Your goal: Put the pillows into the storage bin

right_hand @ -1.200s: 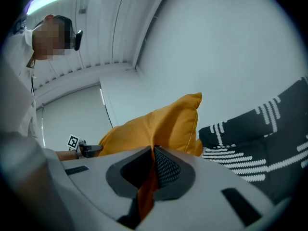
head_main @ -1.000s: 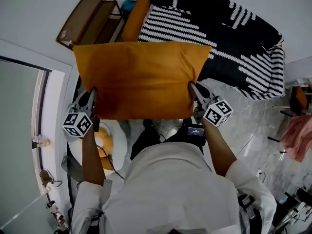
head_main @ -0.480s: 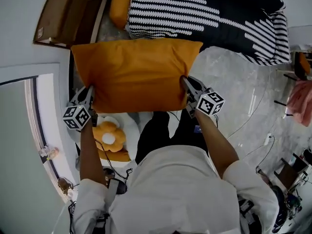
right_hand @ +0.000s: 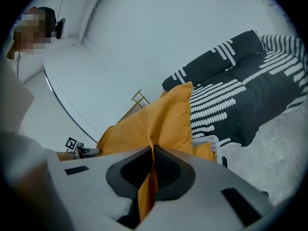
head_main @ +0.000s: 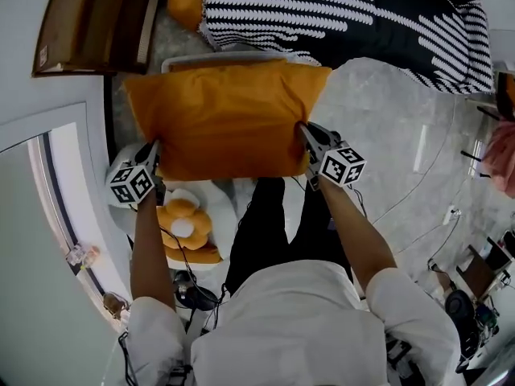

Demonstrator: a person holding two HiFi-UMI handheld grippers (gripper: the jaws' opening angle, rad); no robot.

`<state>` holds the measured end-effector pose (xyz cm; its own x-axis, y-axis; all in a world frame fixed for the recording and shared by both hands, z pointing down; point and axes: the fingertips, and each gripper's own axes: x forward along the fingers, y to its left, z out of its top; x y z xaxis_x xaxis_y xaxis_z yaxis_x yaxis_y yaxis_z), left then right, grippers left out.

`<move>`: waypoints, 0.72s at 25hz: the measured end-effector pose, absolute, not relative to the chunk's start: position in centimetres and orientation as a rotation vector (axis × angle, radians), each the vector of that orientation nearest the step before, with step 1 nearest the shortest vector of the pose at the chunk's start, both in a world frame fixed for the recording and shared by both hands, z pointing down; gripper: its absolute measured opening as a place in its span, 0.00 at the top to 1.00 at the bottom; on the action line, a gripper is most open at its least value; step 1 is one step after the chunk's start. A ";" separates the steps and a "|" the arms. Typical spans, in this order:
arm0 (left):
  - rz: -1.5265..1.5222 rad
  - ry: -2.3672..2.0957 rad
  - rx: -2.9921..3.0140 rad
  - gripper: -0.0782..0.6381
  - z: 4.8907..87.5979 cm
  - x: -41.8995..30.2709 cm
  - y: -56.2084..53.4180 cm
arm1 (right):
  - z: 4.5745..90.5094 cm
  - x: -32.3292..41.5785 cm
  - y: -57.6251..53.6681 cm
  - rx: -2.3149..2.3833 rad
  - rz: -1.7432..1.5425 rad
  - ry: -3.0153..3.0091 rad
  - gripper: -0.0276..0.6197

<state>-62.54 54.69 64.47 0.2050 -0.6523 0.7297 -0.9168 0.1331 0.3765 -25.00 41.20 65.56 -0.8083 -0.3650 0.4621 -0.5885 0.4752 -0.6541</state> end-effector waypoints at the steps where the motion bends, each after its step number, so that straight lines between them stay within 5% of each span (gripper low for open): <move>1: 0.379 -1.517 1.581 0.86 65.4 -62.8 54.8 | 66.4 -25.3 41.3 0.811 1.249 -2.453 0.91; 10: 0.428 -1.476 1.552 0.85 70.3 -63.8 54.1 | 71.7 -26.2 40.9 0.821 1.262 -2.383 0.91; 13: 0.485 -1.522 1.496 0.75 72.0 -65.3 53.6 | 73.8 -26.3 40.4 0.828 1.278 -2.333 0.90; 15: 0.501 -1.603 1.447 0.56 72.8 -67.0 53.3 | 74.8 -26.2 39.8 0.861 1.270 -2.315 0.89; 18: 0.449 -1.700 1.471 0.56 71.4 -67.5 52.4 | 73.6 -26.6 39.3 0.882 1.190 -2.385 0.89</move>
